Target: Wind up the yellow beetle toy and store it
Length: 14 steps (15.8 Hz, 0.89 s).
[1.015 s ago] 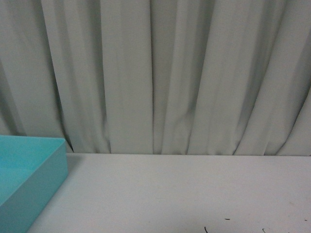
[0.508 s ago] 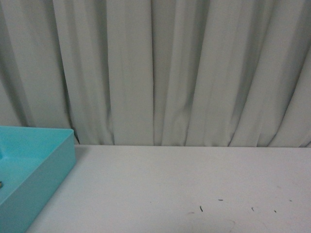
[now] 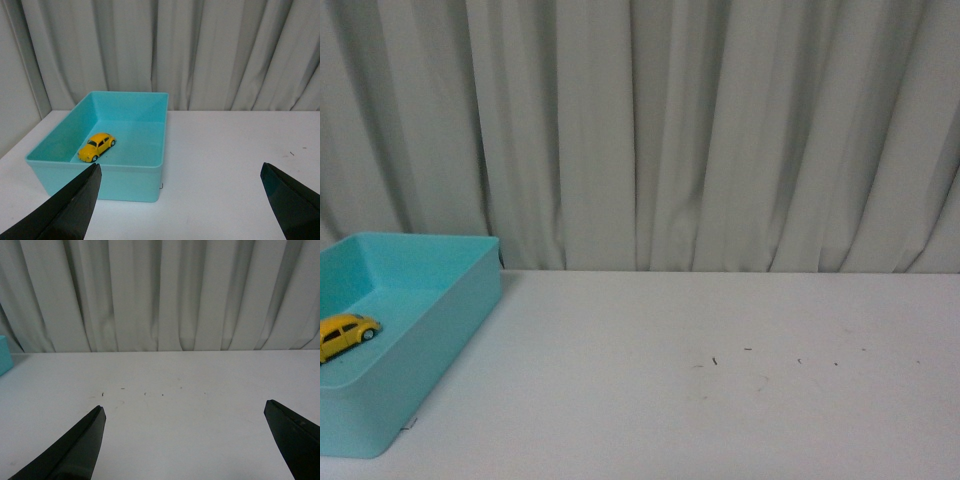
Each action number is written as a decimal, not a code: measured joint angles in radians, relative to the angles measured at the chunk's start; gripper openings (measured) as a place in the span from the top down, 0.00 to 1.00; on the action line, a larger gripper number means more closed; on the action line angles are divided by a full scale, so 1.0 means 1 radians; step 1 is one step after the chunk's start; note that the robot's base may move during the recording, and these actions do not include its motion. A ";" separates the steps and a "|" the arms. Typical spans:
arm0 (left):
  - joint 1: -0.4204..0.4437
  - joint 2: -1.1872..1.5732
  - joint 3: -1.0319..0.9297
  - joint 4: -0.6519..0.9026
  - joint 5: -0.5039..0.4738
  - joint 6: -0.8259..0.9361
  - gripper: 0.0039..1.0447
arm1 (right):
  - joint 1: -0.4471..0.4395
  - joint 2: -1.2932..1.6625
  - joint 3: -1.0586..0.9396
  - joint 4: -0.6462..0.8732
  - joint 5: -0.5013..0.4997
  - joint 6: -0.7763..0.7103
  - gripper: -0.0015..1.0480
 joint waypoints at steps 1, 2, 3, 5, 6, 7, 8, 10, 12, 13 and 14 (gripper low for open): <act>0.000 0.000 0.000 0.000 0.000 0.000 0.06 | 0.000 0.000 0.000 -0.002 0.000 0.000 0.06; 0.000 0.000 0.000 0.000 0.000 0.000 0.06 | 0.000 0.000 0.000 -0.001 0.000 0.000 0.06; 0.000 0.000 0.000 0.000 0.000 0.000 0.06 | 0.000 0.000 0.000 -0.001 0.000 0.000 0.06; 0.000 0.000 0.000 0.000 0.000 0.000 0.06 | 0.000 0.000 0.000 -0.002 0.000 0.000 0.06; 0.000 0.000 0.000 0.000 0.000 0.000 0.06 | 0.000 0.000 0.000 -0.002 0.000 0.000 0.06; 0.000 0.000 0.000 0.000 0.000 0.000 0.06 | 0.000 0.000 0.000 -0.001 0.000 0.000 0.06; 0.000 0.000 0.000 0.000 0.000 0.000 0.06 | 0.000 0.000 0.000 -0.001 0.000 0.000 0.06; 0.000 0.000 0.000 0.000 0.000 0.000 0.06 | 0.000 0.000 0.000 -0.001 0.000 0.000 0.06; 0.000 0.000 0.000 0.000 0.000 0.000 0.06 | 0.000 0.000 0.000 -0.002 0.000 0.000 0.06; 0.000 0.000 0.000 0.000 0.000 0.000 0.06 | 0.000 0.000 0.000 -0.002 0.000 0.000 0.06; 0.000 0.000 0.000 0.000 0.000 0.000 0.06 | 0.000 0.000 0.000 -0.001 0.000 0.000 0.06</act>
